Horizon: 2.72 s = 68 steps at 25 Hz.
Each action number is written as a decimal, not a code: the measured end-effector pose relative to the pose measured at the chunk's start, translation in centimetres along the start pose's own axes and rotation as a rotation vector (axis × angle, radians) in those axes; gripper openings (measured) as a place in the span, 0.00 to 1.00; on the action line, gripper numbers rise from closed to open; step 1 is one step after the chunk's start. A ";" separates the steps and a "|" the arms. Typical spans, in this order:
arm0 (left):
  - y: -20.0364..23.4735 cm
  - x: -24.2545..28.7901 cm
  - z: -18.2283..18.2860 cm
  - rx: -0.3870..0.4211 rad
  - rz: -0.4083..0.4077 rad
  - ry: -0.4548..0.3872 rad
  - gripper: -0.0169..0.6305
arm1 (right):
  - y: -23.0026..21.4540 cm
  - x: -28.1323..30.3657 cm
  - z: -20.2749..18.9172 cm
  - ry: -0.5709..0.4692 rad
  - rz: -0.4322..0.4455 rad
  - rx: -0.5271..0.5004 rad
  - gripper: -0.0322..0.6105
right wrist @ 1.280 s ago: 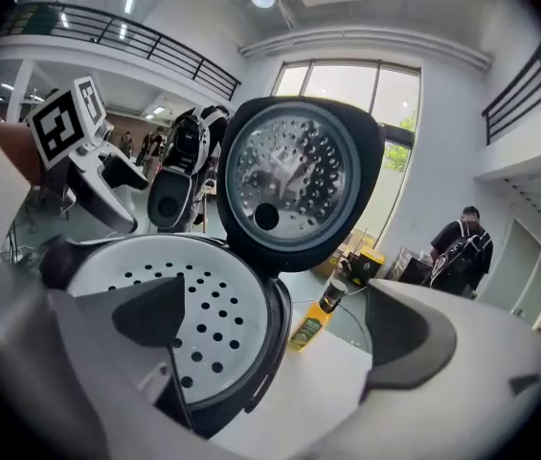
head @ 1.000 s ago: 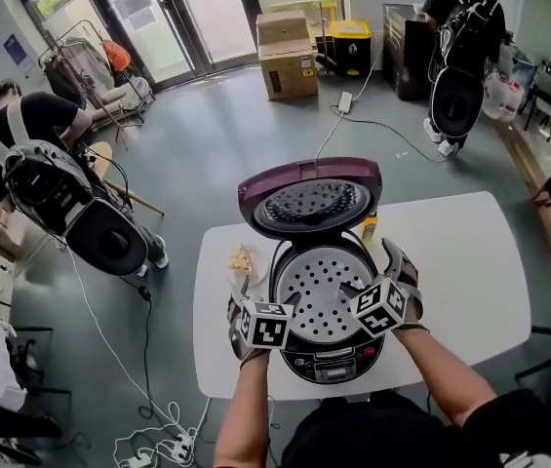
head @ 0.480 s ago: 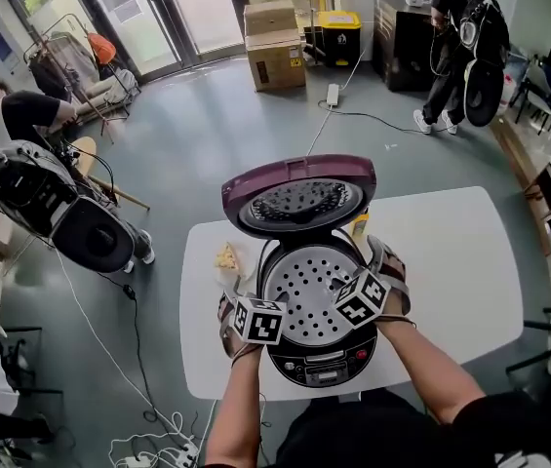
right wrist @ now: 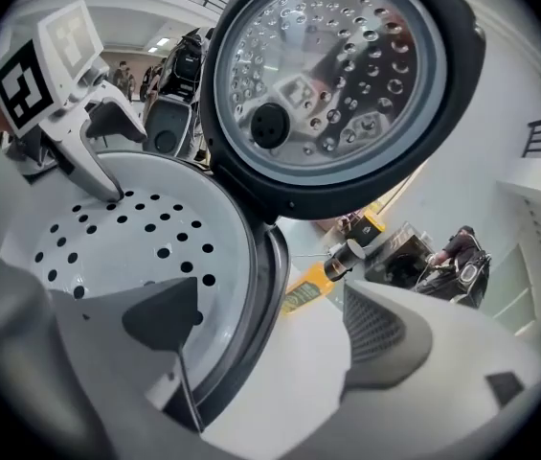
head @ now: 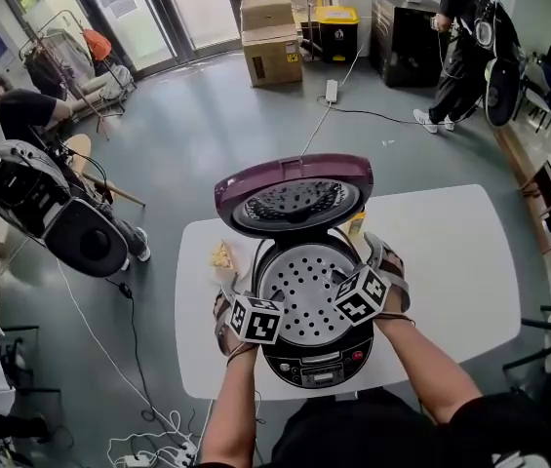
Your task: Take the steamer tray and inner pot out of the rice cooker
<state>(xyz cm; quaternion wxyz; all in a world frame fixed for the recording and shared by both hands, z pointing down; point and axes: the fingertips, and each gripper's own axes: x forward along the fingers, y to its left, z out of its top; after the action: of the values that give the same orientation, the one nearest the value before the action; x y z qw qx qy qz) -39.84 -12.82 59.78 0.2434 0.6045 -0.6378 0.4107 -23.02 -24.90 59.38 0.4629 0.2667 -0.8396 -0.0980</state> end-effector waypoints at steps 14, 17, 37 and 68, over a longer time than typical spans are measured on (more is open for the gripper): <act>-0.3 -0.7 0.1 -0.036 -0.030 -0.023 0.61 | 1.2 -0.3 0.1 -0.001 0.024 -0.077 0.45; -0.3 -1.0 0.2 -0.007 -0.017 -0.031 0.55 | 1.6 -0.8 0.5 -0.016 0.041 -0.070 0.36; -0.1 -6.1 3.4 0.044 0.110 -0.215 0.16 | 0.2 -6.3 4.2 -0.193 -0.042 -0.072 0.19; -12.8 -12.7 16.8 0.182 0.130 -0.401 0.13 | -13.3 -17.4 -4.2 -0.289 -0.216 -0.006 0.18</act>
<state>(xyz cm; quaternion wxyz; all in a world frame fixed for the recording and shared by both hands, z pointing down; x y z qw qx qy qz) -22.41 -18.42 43.30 0.0292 0.6513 -0.6712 0.3528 -7.35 -26.32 43.67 0.3249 0.3371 -0.8635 -0.1872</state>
